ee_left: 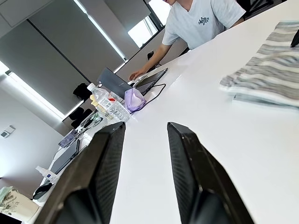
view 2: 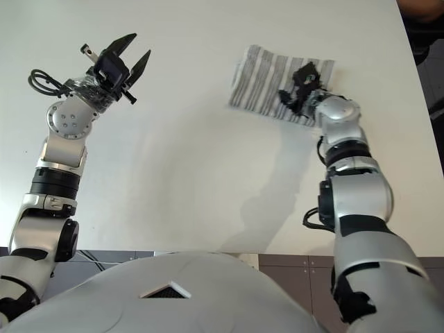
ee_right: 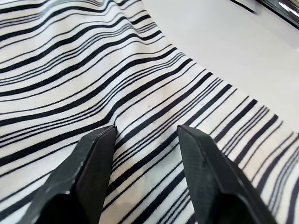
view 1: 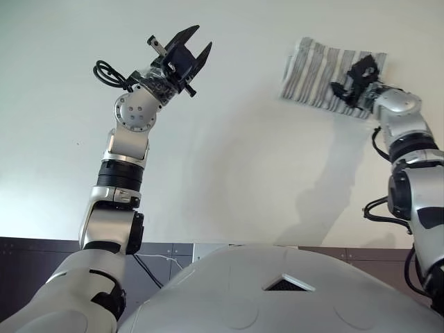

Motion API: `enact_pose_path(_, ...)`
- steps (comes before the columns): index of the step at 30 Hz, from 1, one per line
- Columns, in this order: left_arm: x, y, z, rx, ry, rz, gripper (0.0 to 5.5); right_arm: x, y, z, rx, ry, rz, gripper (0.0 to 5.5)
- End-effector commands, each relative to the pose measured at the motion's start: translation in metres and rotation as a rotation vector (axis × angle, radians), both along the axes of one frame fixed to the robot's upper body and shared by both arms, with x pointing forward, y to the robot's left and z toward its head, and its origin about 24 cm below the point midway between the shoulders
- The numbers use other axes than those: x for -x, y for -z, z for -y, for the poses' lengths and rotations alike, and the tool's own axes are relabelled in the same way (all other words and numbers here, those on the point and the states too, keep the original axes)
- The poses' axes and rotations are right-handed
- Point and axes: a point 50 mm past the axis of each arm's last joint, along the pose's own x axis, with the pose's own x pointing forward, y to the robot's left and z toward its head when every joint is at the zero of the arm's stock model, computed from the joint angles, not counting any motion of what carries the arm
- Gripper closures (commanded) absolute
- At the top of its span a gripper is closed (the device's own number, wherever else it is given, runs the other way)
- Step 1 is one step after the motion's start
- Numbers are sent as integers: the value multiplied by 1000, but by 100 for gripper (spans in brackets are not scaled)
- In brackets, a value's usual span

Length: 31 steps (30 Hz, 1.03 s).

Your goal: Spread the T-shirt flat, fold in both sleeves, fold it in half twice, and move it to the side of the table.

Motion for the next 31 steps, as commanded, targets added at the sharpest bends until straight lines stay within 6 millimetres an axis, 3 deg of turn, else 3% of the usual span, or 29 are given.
enact_pose_path(1, 10, 4, -11, -21, -76, 12, 386, 129, 74, 94, 11, 707, -405, 314)
enact_pose_path(4, 14, 5, -10, -14, -95, 21, 386, 174, 99, 95, -76, 1014, -448, 314)
enact_pose_path(7, 17, 6, -8, -25, -93, 22, 386, 185, 116, 77, -147, 1082, -467, 314)
enact_pose_path(9, 20, 6, -8, -15, -106, 27, 386, 164, 113, 67, -211, 1109, -366, 314)
enact_pose_path(10, 20, 2, -8, 17, -122, 38, 386, 140, 101, 66, -217, 1057, -228, 314)
enact_pose_path(13, 20, -16, -8, 192, -221, 82, 386, 68, 42, 53, -149, 743, 237, 314)
enact_pose_path(15, 24, -24, -11, 321, -321, 96, 386, 40, 9, 35, -127, 574, 457, 314)
enact_pose_path(17, 31, -26, -19, 504, -488, 80, 386, 21, -22, 3, -177, 412, 643, 314)
enact_pose_path(19, 44, -20, -19, 614, -598, 41, 386, 22, -39, -42, -249, 271, 745, 314)
enact_pose_path(22, 64, 6, -5, 591, -631, -56, 386, 46, -23, -91, -333, 195, 697, 314)
enact_pose_path(24, 73, 27, 7, 556, -619, -131, 386, 60, -7, -107, -351, 212, 626, 314)
enact_pose_path(27, 78, 57, 14, 523, -630, -217, 386, 64, 7, -119, -350, 230, 564, 314)
enact_pose_path(31, 76, 71, 15, 495, -611, -226, 386, 63, 17, -117, -326, 256, 536, 314)
